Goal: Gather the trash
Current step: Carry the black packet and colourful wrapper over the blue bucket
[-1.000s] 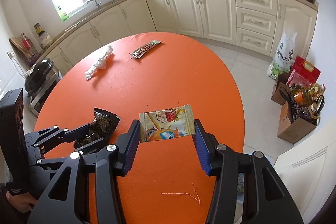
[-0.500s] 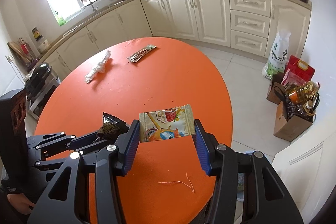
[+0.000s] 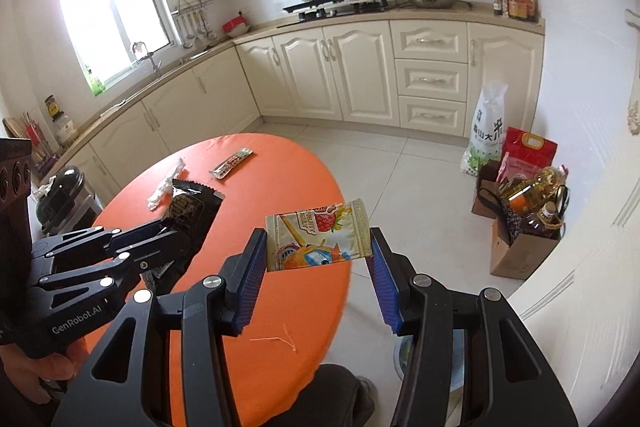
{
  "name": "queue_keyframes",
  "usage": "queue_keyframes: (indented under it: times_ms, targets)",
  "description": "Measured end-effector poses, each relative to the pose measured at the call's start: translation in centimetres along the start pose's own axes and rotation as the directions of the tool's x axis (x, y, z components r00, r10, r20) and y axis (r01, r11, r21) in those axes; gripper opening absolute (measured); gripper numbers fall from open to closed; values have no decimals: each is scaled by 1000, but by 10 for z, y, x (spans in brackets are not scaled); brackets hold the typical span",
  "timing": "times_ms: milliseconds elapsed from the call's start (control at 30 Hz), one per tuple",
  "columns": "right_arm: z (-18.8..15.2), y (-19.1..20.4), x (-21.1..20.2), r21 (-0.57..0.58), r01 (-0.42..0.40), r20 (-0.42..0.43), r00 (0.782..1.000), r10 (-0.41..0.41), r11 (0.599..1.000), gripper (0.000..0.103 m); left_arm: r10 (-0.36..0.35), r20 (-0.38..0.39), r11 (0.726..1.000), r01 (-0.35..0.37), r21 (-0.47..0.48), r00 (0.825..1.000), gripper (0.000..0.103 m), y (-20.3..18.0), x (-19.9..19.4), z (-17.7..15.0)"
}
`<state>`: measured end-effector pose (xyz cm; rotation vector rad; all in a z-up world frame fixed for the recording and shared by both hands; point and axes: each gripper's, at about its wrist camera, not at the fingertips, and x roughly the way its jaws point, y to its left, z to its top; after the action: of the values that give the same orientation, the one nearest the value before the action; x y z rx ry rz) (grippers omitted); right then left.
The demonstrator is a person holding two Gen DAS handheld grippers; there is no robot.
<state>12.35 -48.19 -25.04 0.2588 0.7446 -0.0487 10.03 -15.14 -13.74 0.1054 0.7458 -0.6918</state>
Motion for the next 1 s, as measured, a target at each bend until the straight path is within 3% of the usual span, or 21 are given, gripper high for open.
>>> queue_keyframes:
  times_ms: [300,500,700,1000]
  targets:
    - [-6,-84,-33,120,153,23,987,-157,981,50,-106,2,990,105,91,994,15,-66,25,25]
    - [-34,-139,-23,204,237,-51,971,-232,950,50,-179,-98,973,191,130,979,15,-110,82,35]
    - [-67,-192,6,302,266,-148,962,-231,915,50,-204,-243,958,244,149,948,16,-138,153,35]
    - [-121,-247,76,416,287,-300,939,-168,863,52,-148,-464,965,231,127,874,18,-160,278,28]
